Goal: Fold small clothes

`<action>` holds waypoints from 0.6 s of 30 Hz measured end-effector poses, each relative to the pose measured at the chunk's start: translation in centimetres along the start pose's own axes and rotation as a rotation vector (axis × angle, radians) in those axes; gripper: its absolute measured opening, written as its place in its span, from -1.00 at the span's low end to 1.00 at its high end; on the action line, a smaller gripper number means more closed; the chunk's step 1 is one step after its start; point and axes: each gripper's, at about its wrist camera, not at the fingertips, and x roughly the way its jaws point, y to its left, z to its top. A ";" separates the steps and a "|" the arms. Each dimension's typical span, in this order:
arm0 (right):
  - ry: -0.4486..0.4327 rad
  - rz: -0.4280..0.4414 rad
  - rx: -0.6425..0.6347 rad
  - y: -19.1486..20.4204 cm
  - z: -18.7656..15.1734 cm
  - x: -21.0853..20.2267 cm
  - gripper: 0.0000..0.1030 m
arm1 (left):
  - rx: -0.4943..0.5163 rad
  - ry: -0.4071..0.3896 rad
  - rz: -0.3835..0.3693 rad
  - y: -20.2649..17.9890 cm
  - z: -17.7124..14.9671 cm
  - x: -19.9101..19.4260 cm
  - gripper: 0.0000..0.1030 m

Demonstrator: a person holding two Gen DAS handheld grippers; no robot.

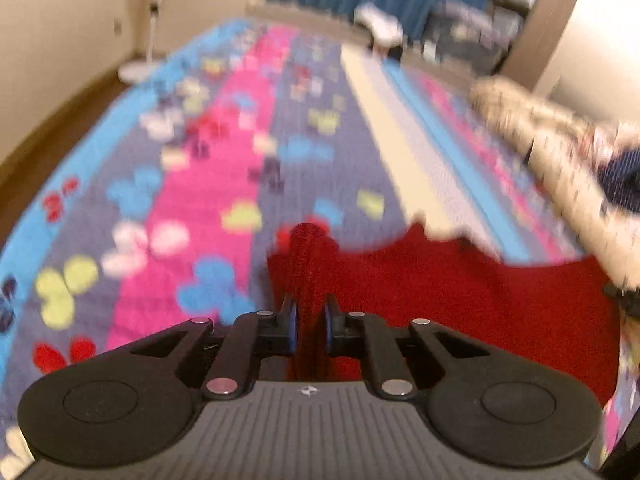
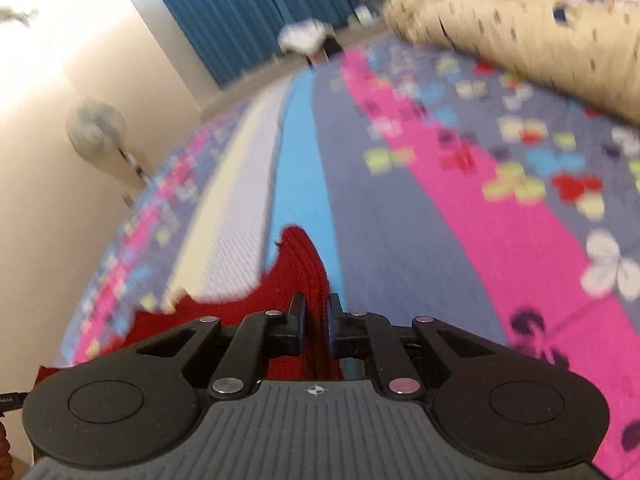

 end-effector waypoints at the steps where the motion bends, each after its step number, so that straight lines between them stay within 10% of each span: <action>1: -0.041 0.017 -0.005 0.2 0.3 -0.5 -0.81 | -0.009 -0.047 -0.003 0.1 0.4 -0.7 -0.75; 9: -0.252 0.025 -0.063 1.8 2.2 -1.3 -0.81 | -0.049 -0.232 0.061 -0.2 2.1 -1.3 -0.75; 18: -0.154 -0.052 -0.090 2.1 1.8 3.4 -0.81 | -0.007 -0.148 0.123 0.0 2.2 2.7 -0.75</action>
